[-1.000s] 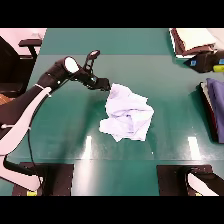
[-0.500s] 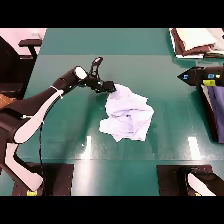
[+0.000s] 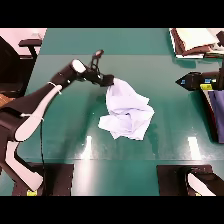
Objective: Fold the shirts.
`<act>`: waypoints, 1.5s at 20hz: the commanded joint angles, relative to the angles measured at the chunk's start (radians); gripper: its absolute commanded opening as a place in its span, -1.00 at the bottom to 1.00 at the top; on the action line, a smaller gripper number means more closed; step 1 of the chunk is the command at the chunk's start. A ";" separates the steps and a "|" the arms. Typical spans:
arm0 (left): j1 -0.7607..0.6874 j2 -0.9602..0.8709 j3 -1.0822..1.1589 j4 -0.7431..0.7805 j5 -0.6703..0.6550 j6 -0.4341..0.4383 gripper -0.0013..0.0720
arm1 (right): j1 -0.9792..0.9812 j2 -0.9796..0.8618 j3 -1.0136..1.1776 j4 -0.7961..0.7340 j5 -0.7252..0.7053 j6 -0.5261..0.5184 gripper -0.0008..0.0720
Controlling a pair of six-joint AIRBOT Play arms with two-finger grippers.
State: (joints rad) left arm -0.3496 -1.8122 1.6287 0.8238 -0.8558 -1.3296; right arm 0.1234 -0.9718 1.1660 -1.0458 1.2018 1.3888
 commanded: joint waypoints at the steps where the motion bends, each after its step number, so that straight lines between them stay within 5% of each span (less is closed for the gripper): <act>1: 0.074 0.062 0.078 0.038 -0.099 0.002 -0.90 | 0.000 -0.039 -0.001 -0.003 0.110 0.002 -0.94; 6: 0.138 0.185 0.078 0.147 -0.165 0.003 -0.90 | 0.050 -0.212 -0.028 0.005 0.143 0.045 -0.91; 7: 0.138 0.191 0.078 0.191 -0.190 0.003 -0.90 | 0.073 -0.250 -0.053 0.007 0.129 0.047 -0.53; 8: 0.138 0.193 0.078 0.221 -0.216 0.003 -0.90 | 0.099 -0.286 -0.086 0.008 0.105 0.058 0.11; 9: 0.138 0.193 0.078 0.243 -0.240 0.003 -0.90 | 0.126 -0.324 -0.129 0.017 0.069 0.080 0.43; 14: 0.138 0.193 0.078 0.269 -0.260 0.003 -0.90 | 0.253 -0.492 -0.262 0.355 -0.193 -0.008 0.42; 17: 0.138 0.193 0.078 0.269 -0.261 0.003 -0.90 | 0.348 -0.578 -0.228 0.418 -0.291 -0.027 0.34; 21: 0.139 0.212 0.078 0.270 -0.258 0.003 -0.90 | 0.417 -0.650 -0.127 0.414 -0.336 -0.029 -0.95; 25: 0.139 0.351 0.097 0.308 -0.221 0.003 -0.90 | 0.345 -0.544 -0.005 0.279 -0.282 -0.026 -0.95; 30: 0.138 0.623 0.161 0.344 -0.220 0.004 -0.90 | 0.121 -0.253 0.240 0.121 -0.010 -0.018 -0.95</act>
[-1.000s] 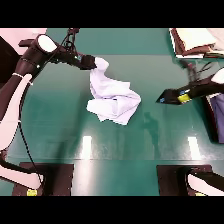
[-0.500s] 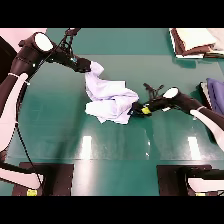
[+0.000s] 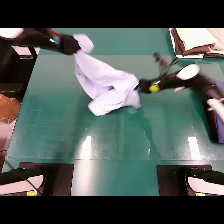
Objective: Fold the shirts.
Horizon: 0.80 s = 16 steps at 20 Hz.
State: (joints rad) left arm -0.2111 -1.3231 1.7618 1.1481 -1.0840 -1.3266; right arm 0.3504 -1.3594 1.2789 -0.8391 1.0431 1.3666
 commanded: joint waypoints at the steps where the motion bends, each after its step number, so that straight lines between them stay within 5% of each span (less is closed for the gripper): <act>1: 0.000 0.195 0.031 0.019 0.008 0.001 -0.90 | -0.151 0.185 0.179 -0.089 0.189 0.005 -0.95; 9: 0.000 0.525 0.030 0.014 -0.034 -0.001 -0.90 | -0.413 0.388 0.547 -0.183 0.377 0.079 -0.95; 16: 0.000 0.470 -0.132 0.002 -0.216 -0.003 -0.90 | -0.396 0.155 0.655 -0.187 0.485 0.183 -0.95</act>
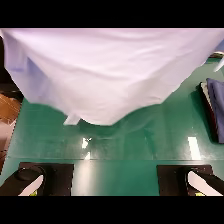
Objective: Fold the shirts.
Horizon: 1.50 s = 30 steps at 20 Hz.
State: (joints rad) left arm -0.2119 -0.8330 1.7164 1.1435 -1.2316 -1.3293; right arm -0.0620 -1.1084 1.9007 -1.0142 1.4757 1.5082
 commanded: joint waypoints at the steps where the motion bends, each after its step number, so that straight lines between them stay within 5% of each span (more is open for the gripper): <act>1: 0.001 -0.041 -0.146 0.019 -0.059 0.002 -0.90 | 0.041 -0.155 0.033 -0.011 0.051 0.041 -0.95; 6: 0.001 -0.220 -0.425 0.197 0.169 -0.013 -0.90 | 0.180 -0.431 0.033 -0.079 -0.068 0.028 -0.95; 11: 0.001 -0.352 -0.453 0.211 0.338 -0.082 -0.90 | 0.257 -0.526 0.034 -0.089 -0.138 -0.028 -0.95; 20: 0.001 -0.075 -0.136 0.209 0.289 -0.077 -0.90 | 0.204 -0.151 0.034 -0.087 -0.224 -0.143 -0.95; 30: 0.001 0.219 -0.003 0.064 0.278 -0.138 -0.90 | 0.023 0.209 0.034 -0.086 -0.237 -0.146 -0.95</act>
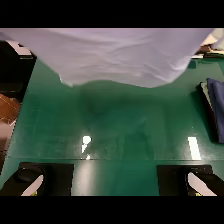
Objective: Fold the shirts.
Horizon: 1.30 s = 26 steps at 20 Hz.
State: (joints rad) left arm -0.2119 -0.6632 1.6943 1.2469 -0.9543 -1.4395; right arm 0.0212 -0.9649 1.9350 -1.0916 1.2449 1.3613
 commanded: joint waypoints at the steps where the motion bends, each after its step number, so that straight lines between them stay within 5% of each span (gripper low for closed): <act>1: 0.001 0.049 0.025 -0.066 0.000 -0.027 -0.90 | -0.087 0.070 0.000 -0.008 -0.003 0.013 -0.95; 4: 0.001 0.030 0.022 -0.111 -0.019 -0.027 -0.90 | -0.139 0.020 0.026 0.000 0.064 0.050 -0.95; 8: 0.001 -0.098 -0.010 -0.082 -0.246 -0.027 -0.90 | -0.082 -0.210 0.134 -0.005 0.259 0.098 -0.95; 12: 0.001 -0.314 -0.222 -0.077 -0.392 -0.022 -0.90 | 0.045 -0.443 -0.026 -0.008 0.331 0.108 -0.95; 18: 0.003 -0.623 -0.443 -0.006 0.000 0.005 -0.89 | 0.134 -0.721 -0.131 -0.006 0.217 0.103 -0.95; 20: 0.031 -0.673 -0.440 -0.005 0.093 -0.044 -0.88 | 0.141 -0.769 -0.078 -0.001 0.215 0.103 -0.93; 21: 0.049 -0.679 -0.440 -0.006 0.116 -0.069 -0.34 | 0.137 -0.784 -0.044 -0.001 0.222 0.103 -0.73; 22: 0.070 -0.680 -0.440 -0.009 0.125 -0.083 0.42 | 0.126 -0.797 -0.006 0.000 0.226 0.103 -0.05; 23: 0.099 -0.680 -0.433 -0.023 0.100 -0.082 0.55 | 0.118 -0.803 0.028 0.001 0.235 0.103 0.12; 26: 0.205 -0.672 -0.378 -0.029 -0.144 -0.033 0.54 | 0.068 -0.767 0.055 0.029 0.334 0.050 0.09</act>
State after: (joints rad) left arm -0.0849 -1.3247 1.2881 1.2232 -0.9573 -1.4952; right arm 0.1200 -1.7359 1.9553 -1.0885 1.5047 1.4544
